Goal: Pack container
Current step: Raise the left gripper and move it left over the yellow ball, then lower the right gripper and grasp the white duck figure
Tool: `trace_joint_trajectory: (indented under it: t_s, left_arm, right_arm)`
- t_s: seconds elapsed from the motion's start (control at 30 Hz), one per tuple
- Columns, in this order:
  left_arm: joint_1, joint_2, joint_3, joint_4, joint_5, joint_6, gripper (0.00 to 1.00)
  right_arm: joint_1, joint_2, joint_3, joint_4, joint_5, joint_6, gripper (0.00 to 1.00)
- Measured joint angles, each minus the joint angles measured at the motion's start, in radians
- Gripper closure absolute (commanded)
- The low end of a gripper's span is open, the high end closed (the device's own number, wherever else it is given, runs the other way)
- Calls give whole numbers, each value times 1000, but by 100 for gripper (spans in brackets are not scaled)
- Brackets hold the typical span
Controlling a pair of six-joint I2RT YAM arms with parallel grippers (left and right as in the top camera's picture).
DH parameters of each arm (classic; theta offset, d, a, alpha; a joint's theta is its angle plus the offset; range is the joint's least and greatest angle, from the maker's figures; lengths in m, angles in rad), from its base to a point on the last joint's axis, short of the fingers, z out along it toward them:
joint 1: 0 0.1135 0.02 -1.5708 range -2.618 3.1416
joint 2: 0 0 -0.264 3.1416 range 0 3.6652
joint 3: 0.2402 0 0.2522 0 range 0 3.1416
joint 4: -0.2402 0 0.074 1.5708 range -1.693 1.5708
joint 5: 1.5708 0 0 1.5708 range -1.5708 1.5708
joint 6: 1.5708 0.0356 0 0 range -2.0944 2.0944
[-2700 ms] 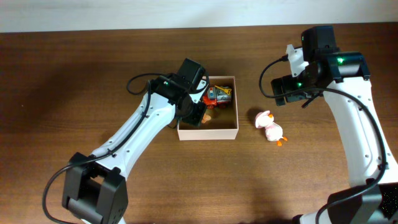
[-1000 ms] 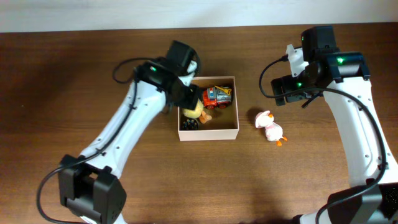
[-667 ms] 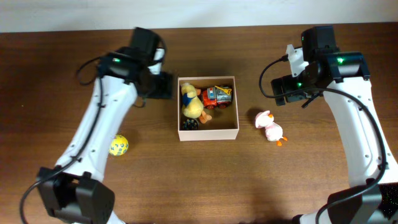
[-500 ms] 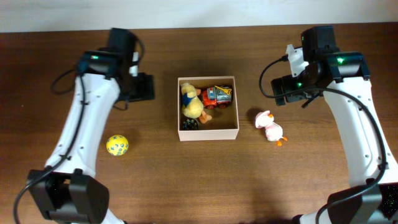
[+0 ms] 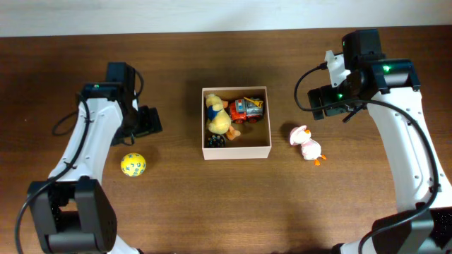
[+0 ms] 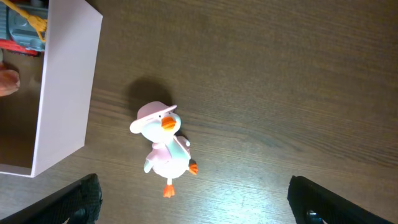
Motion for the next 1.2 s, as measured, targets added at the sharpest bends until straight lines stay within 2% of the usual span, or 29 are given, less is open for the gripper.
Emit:
trace_joint_trajectory:
  t_s: [0.1, 0.7, 0.83, 1.2]
  left_arm:
    - [0, 0, -26, 15, 0, -1, 1]
    - [0, 0, -29, 19, 0, -3, 1]
    - [0, 0, -30, 19, 0, -3, 1]
    - [0, 0, -30, 19, 0, -3, 1]
  right_arm:
    - [0, 0, 0, 0, 0, -1, 1]
    - [0, 0, 0, 4, -2, 0, 1]
    - [0, 0, 0, 58, -59, 2, 1]
    - [0, 5, -2, 39, -165, -1, 1]
